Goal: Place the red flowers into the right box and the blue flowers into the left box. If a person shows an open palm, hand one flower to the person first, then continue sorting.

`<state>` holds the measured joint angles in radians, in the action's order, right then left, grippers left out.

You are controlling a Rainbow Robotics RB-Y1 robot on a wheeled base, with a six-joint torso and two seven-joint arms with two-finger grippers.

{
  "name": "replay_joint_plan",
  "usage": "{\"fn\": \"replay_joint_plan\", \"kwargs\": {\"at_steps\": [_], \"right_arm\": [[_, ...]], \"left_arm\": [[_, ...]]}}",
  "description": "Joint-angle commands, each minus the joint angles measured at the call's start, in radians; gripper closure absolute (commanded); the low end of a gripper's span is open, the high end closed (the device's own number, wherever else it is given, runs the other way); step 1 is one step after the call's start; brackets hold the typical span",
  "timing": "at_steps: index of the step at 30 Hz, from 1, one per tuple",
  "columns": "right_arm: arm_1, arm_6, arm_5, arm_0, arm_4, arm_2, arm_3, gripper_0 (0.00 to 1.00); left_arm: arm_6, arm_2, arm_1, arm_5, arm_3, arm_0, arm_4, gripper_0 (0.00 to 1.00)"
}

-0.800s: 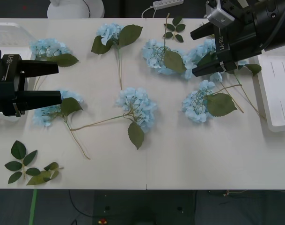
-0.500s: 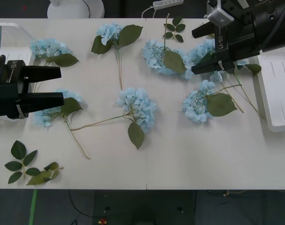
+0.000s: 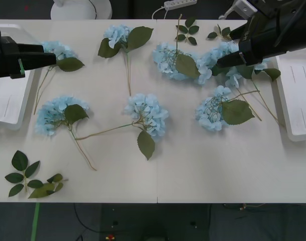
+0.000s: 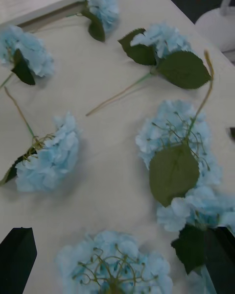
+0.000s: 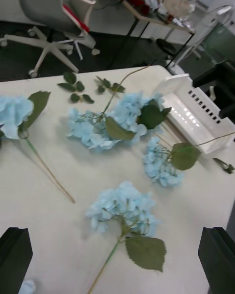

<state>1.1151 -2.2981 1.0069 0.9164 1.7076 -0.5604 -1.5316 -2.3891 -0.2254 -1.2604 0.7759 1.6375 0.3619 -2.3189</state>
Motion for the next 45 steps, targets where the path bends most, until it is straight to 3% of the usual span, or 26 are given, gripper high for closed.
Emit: {"fn": "replay_joint_plan", "kwargs": {"at_steps": [1,6,16,34,45], "right_arm": [[-0.046,0.127,0.009,0.075,-0.109,0.028,0.099,0.00],[-0.086,0.187,0.062,0.087,-0.247,0.027,0.191,0.00],[-0.144,0.190,0.114,0.087,-0.427,0.027,0.373,0.00],[-0.291,0.195,0.038,0.087,-0.611,0.027,0.634,0.00],[-0.362,0.218,0.001,0.093,-0.709,0.030,0.731,0.00]], "left_arm": [[0.039,-0.123,-0.025,-0.009,-0.151,0.201,0.067,0.00],[0.039,-0.282,-0.005,-0.010,-0.354,0.359,0.085,0.00],[0.018,-0.445,0.125,-0.038,-0.723,0.560,0.174,0.00],[0.014,-0.529,0.328,-0.141,-1.044,0.675,0.385,0.00],[0.018,-0.538,0.391,-0.185,-1.062,0.675,0.452,0.00]]}}
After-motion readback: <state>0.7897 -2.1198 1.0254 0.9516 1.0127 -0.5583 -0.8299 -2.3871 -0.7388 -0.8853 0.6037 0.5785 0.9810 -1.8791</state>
